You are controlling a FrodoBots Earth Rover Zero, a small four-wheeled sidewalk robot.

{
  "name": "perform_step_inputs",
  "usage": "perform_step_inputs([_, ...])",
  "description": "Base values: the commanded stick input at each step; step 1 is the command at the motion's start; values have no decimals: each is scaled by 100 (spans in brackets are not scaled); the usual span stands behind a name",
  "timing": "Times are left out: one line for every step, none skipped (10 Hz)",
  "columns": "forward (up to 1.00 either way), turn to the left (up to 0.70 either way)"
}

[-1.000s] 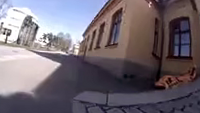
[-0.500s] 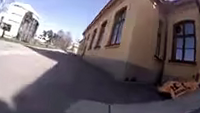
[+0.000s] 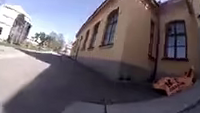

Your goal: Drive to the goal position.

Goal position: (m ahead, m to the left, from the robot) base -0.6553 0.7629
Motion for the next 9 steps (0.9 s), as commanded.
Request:
perform_step_inputs([-85, 0])
perform_step_inputs([-85, 0])
perform_step_inputs([-85, 0])
perform_step_inputs([-85, 0])
perform_step_inputs([-85, 0])
perform_step_inputs([-85, 0])
perform_step_inputs([-69, 0])
perform_step_inputs([-36, 0])
perform_step_inputs([-3, 0])
